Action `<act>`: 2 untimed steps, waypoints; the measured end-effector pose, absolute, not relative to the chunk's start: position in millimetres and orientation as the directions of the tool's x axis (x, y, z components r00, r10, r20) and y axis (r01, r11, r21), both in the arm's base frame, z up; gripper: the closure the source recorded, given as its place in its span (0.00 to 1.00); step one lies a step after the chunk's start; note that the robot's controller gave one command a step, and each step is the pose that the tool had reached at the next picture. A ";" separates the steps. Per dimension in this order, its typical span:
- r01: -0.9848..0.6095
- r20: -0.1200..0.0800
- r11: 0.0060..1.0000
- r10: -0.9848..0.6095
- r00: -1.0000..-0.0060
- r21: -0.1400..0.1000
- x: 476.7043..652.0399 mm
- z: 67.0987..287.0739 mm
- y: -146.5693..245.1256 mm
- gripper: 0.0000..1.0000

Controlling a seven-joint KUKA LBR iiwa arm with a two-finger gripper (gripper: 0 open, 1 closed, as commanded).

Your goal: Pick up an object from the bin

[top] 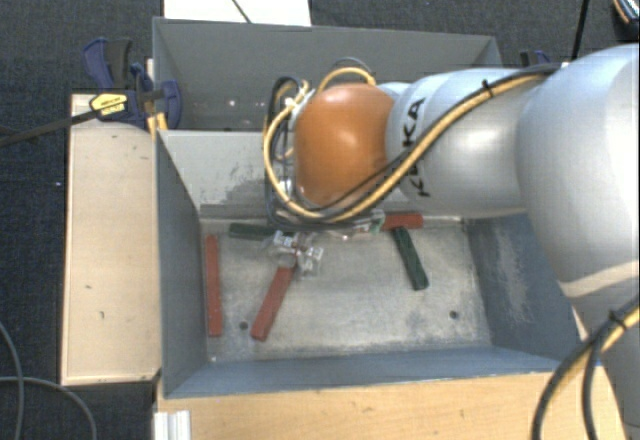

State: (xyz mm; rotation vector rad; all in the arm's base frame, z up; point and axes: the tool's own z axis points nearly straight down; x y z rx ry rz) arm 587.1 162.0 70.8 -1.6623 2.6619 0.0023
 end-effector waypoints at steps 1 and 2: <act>-0.858 -0.006 0.514 -0.858 -0.514 -0.007 554.8 187.4 105.2 1.00; -0.873 -0.008 0.488 -0.873 -0.488 -0.008 557.5 268.9 113.1 1.00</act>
Offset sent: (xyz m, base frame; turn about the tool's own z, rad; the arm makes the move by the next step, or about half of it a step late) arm -0.0339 -0.0548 0.1114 0.0746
